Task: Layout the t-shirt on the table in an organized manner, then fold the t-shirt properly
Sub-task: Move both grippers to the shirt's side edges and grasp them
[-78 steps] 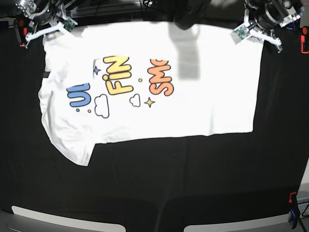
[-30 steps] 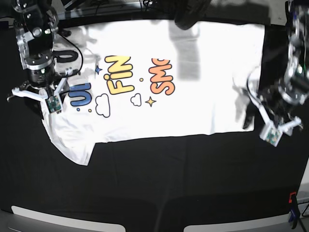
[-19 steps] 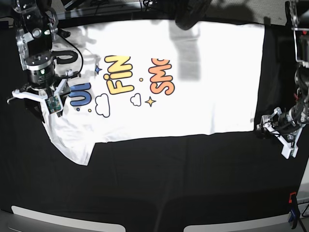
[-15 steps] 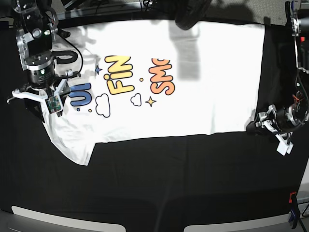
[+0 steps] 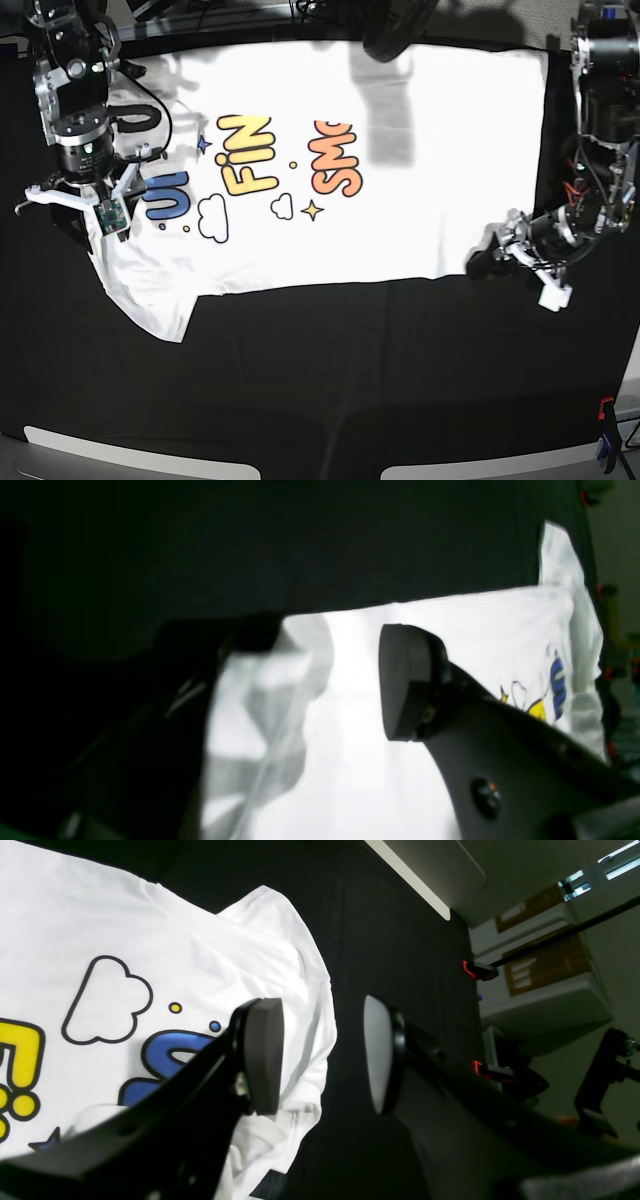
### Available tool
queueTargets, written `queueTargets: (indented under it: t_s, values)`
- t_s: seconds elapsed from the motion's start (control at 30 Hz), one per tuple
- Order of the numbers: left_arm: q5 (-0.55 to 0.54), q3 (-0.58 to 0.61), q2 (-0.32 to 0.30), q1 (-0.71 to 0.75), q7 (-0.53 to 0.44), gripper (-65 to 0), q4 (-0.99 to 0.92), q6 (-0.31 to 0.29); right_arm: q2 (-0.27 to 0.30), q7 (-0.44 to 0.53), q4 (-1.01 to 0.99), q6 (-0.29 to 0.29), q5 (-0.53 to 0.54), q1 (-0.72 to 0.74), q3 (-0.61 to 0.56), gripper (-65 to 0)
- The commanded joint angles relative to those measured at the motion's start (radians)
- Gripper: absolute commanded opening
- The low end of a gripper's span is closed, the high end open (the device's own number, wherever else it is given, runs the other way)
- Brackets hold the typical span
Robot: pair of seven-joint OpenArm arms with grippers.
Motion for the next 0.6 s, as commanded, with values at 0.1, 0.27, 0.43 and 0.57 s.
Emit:
queueTargets:
  t_s: [0.1,0.27,0.43,0.57]
  values:
    - [0.072,0.000,-0.016,-0.024,0.003,-30.4,0.008,0.000,0.014,0.019,0.014,-0.013,-0.015,0.008,0.008,-39.3]
    - [0.076,0.000,-0.023,-0.025,-0.002,-54.4,0.008,0.002,0.007,0.016,-0.001,-0.013,0.102,0.074,0.008,-39.4]
    - [0.038,0.000,-0.019,-0.026,-0.050,-65.0,0.008,0.003,-0.077,0.006,-0.186,-0.011,0.146,0.271,0.008,-39.4]
    - [0.027,0.000,-0.020,-0.031,-0.049,-65.0,0.008,0.003,-0.143,-0.078,-0.425,0.086,0.191,0.480,0.008,-39.4]
